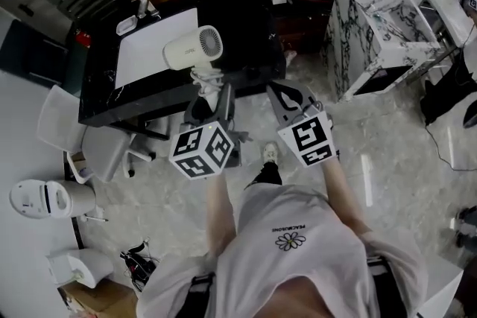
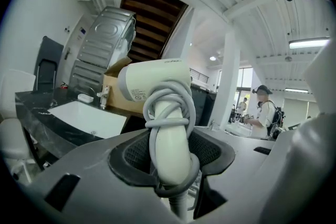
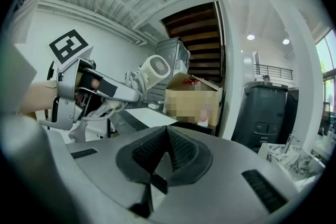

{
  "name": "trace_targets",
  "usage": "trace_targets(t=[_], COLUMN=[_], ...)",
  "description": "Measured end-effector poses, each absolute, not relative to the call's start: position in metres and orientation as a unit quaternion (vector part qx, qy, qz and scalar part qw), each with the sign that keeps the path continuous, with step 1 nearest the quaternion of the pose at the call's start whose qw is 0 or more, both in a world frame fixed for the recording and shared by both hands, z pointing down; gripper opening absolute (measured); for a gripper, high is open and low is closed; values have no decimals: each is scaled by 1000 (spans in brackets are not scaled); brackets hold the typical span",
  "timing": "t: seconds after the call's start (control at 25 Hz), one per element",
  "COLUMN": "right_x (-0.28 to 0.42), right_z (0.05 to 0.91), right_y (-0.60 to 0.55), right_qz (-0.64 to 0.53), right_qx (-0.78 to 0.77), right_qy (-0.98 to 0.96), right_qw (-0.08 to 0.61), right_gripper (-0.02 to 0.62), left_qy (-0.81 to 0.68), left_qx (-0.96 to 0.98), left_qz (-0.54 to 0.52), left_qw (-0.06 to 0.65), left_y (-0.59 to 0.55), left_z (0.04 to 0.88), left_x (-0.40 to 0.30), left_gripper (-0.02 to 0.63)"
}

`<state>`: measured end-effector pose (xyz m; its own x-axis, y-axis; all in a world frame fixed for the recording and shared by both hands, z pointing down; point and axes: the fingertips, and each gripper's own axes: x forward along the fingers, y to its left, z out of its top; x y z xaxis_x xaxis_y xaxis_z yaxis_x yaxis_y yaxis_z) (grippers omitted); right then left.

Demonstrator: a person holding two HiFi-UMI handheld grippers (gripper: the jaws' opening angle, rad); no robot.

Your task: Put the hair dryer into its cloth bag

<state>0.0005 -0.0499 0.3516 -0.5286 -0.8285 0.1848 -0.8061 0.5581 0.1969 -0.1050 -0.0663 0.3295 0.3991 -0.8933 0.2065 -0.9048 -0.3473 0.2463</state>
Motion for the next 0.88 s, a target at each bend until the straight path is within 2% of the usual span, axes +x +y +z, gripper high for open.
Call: trace_targets(t=[0.52,0.88], right_x=[-28,-11], right_z=[354,362], right_y=[-195,-232], right_qz=[-73,-25], right_qx=[502,505], right_qy=[-841,-847], right_qw=[186,164], right_gripper=[9,9], left_qy=[-546,-574], left_qx=[822,795], left_qz=[25,33], left_qw=[161,193], left_y=[-203,-229], left_z=[331,351], left_x=[-150,-158], left_gripper=[207,207])
